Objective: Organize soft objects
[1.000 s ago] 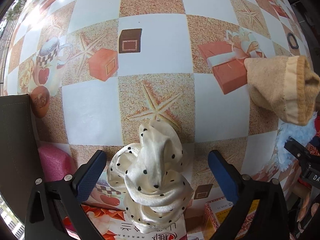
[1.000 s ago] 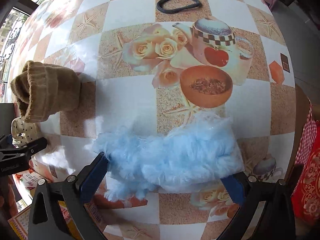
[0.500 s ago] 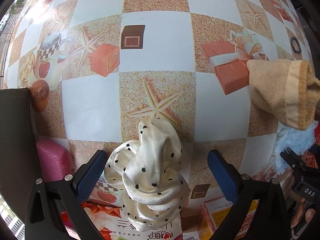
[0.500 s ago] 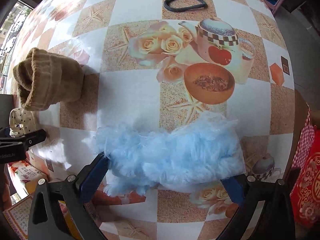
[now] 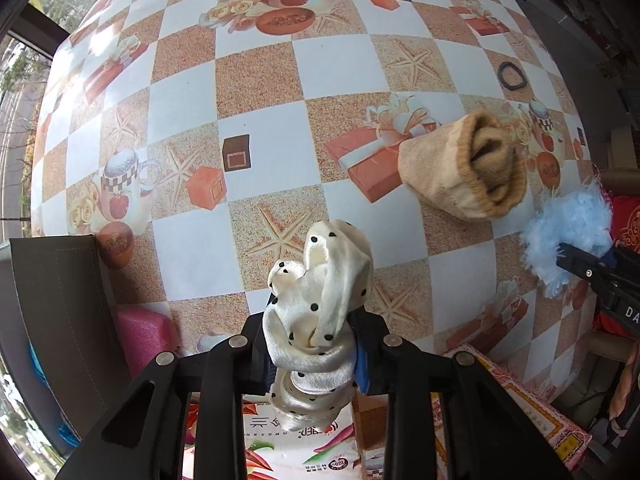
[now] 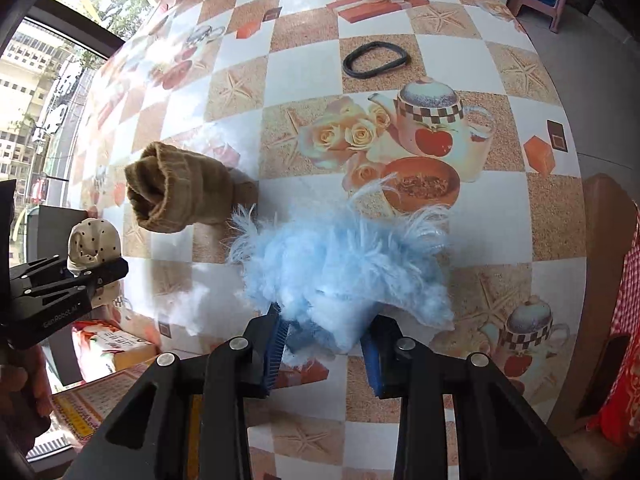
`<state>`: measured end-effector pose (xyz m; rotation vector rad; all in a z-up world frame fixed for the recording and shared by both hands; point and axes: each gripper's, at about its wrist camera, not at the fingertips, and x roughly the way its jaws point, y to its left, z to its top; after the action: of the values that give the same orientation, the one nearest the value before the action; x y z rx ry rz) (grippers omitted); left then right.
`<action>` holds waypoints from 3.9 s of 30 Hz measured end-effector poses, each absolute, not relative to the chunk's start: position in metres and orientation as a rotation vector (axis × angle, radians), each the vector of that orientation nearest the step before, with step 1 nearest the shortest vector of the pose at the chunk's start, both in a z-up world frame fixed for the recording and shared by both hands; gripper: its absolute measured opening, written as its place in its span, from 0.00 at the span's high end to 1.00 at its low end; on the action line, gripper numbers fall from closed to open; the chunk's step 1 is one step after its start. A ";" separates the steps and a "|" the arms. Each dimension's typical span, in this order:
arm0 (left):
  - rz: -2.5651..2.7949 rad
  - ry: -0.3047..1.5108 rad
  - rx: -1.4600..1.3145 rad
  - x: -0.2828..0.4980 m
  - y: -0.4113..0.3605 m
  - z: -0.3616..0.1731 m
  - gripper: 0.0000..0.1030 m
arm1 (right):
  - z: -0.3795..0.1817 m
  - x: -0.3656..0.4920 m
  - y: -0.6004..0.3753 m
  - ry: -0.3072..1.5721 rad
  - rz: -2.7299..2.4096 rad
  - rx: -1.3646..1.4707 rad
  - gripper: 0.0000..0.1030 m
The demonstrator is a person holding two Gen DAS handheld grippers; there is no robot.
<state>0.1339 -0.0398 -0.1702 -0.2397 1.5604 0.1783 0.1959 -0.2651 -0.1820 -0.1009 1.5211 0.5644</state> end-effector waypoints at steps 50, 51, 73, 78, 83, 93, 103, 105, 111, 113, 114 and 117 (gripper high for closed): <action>-0.729 1.311 0.256 0.027 -0.250 -0.027 0.69 | -0.103 0.082 -0.359 1.547 0.399 -0.010 0.66; -0.734 1.313 0.259 0.024 -0.248 -0.027 0.69 | -0.103 0.078 -0.357 1.549 0.406 -0.015 0.66; -0.479 1.290 0.015 -0.015 -0.125 -0.020 0.69 | -0.086 -0.015 -0.262 1.579 0.780 -0.252 0.66; -0.313 1.291 -0.128 -0.018 -0.077 -0.027 0.69 | -0.079 -0.026 -0.234 1.569 0.873 -0.331 0.66; -0.128 1.278 -0.262 -0.029 -0.027 -0.033 0.69 | -0.065 -0.030 -0.202 1.531 0.965 -0.387 0.66; 0.163 1.264 -0.435 -0.072 0.059 -0.050 0.69 | -0.047 -0.031 -0.126 1.474 1.118 -0.502 0.66; 0.453 1.220 -0.610 -0.127 0.132 -0.062 0.69 | -0.041 -0.032 -0.044 1.446 1.214 -0.564 0.66; 0.502 1.215 -0.635 -0.135 0.142 -0.064 0.69 | -0.040 -0.034 -0.024 1.435 1.227 -0.574 0.66; 0.599 1.192 -0.693 -0.151 0.160 -0.070 0.69 | -0.032 -0.037 0.032 1.396 1.284 -0.587 0.66; 0.624 1.186 -0.708 -0.155 0.163 -0.071 0.69 | -0.030 -0.038 0.047 1.384 1.295 -0.591 0.66; 0.636 1.182 -0.715 -0.156 0.165 -0.072 0.69 | -0.029 -0.037 0.053 1.377 1.298 -0.591 0.66; 0.661 1.172 -0.742 -0.162 0.169 -0.074 0.69 | -0.027 -0.036 0.070 1.373 1.301 -0.582 0.66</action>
<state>-0.1623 0.1689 -0.0736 -0.7418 1.1715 0.6608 -0.0357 0.0698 -0.0266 -0.5817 1.3728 1.3014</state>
